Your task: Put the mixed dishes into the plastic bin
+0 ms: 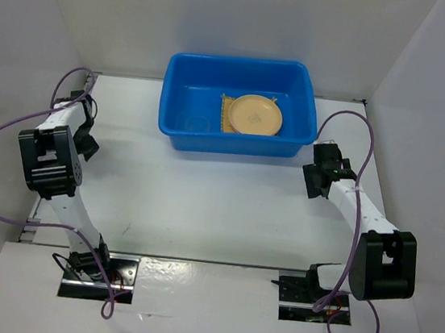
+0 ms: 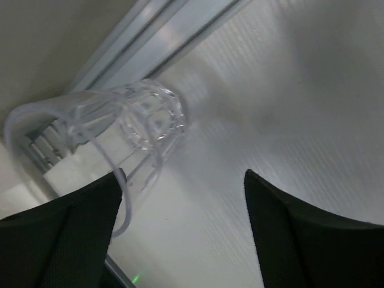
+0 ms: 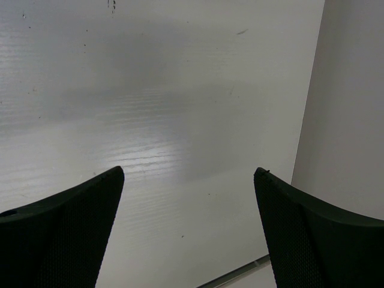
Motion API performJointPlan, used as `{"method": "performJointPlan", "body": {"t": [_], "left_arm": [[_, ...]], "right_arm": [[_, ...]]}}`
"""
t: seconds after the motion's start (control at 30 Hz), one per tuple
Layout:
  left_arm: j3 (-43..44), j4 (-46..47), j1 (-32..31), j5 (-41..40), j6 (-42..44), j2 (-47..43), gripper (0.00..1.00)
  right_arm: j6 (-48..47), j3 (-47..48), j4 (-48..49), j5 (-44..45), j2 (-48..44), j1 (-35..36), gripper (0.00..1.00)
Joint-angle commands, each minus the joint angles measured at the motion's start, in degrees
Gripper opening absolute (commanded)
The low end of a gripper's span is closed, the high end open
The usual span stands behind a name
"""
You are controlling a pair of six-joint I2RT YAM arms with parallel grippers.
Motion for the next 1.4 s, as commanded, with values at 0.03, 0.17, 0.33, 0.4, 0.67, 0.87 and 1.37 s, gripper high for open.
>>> {"method": "performJointPlan", "body": {"t": [0.03,0.17,0.33,0.4,0.67,0.87,1.37], "left_arm": [[-2.01,4.62,0.2,7.33,4.43,-0.87,0.8],[-4.21,10.43,0.2,13.49,8.04,-4.04,0.23],[9.78,4.75,-2.33,12.91,7.52,-5.8,0.0],[18.07,3.15,-4.54,12.88,6.82,-6.33,0.0],[37.18,19.81,-11.3,39.55,-2.92,-4.4,0.0],[70.31,18.82,-22.18,50.13,1.44,21.43,0.0],[96.0,7.53,-33.81,40.47,9.02,46.49,0.03]], "right_arm": [[1.07,-0.09,2.12,1.17,0.13,0.51,0.93],[1.07,-0.09,2.12,1.7,0.13,0.51,0.93],[1.07,-0.09,2.12,1.7,0.13,0.51,0.93],[1.07,-0.09,2.12,1.7,0.13,0.51,0.93],[1.07,-0.09,2.12,1.17,0.13,1.04,0.93],[1.07,-0.09,2.12,1.17,-1.63,1.04,0.93],[1.07,-0.09,2.65,1.7,-2.16,1.04,0.93]]}}
